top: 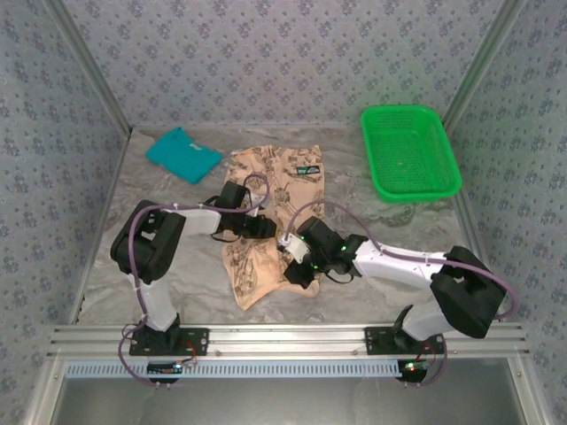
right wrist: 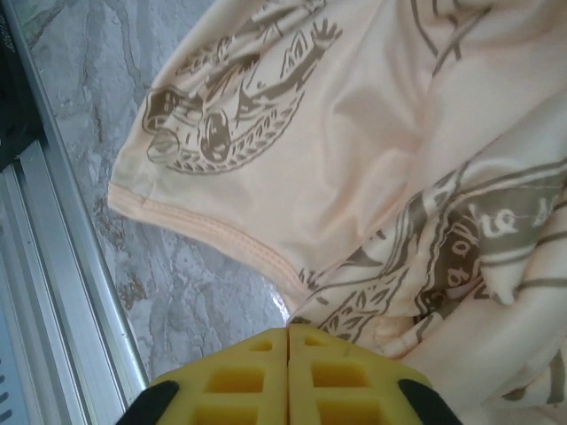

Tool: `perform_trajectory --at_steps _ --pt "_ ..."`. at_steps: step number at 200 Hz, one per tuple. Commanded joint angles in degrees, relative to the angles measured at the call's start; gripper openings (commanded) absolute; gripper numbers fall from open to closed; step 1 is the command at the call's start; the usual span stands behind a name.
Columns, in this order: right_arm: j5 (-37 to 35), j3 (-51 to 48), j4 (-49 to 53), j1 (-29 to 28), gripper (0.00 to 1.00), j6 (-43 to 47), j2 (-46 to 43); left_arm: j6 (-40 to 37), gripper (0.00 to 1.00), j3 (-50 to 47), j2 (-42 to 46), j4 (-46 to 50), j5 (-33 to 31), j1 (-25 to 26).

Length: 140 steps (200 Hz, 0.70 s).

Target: Fold the inside-out t-shirt

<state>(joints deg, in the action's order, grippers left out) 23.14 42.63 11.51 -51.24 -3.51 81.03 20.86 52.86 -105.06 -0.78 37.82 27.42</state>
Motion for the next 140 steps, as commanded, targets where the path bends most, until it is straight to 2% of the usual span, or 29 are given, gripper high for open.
perform_trajectory --at_steps 1,15,28,36,58,83,101,124,130,140 --pt "4.24 0.09 1.94 0.52 0.19 1.75 -2.83 -2.65 0.36 1.42 4.51 6.43 -2.54 -0.74" --pt "6.12 0.51 3.25 2.55 0.31 1.9 -5.47 -3.61 0.39 1.23 8.48 11.67 -2.75 -0.78" --pt "10.59 0.19 1.72 6.18 0.38 -0.61 -7.64 -3.46 0.39 0.32 12.4 15.29 -3.32 -0.67" --pt "10.65 0.23 1.15 8.4 0.41 -2.52 -8.08 -2.3 0.39 -0.25 14.51 17.43 -4.6 -0.56" --pt "3.73 3.44 6.15 11.98 0.4 -3.69 -4.61 0.11 0.4 -2.88 19.29 20.34 -3.61 0.49" --pt "0.79 5.54 8.2 10.35 0.4 -3.41 -0.43 2.08 0.45 -6.08 22.99 19.97 -3.34 5.67" --pt "-0.45 6.62 5.97 8.15 0.43 -5.9 2.07 1.65 0.47 -7.31 21.61 18.08 -3.05 9.37" --pt "-2.05 7.39 2.88 6.59 0.44 -9.44 5.59 2.57 0.48 -8.21 17.95 15.7 -6.06 9.72" --pt "-1.42 7.52 1.97 6.51 0.41 -9.88 6.49 2.9 0.48 -8.3 17.16 14.81 -6.94 9.69" --pt "-0.82 7.6 0.84 6.37 0.31 -10.36 7.81 2.96 0.47 -8.28 15.8 13.41 -7.75 9.68"
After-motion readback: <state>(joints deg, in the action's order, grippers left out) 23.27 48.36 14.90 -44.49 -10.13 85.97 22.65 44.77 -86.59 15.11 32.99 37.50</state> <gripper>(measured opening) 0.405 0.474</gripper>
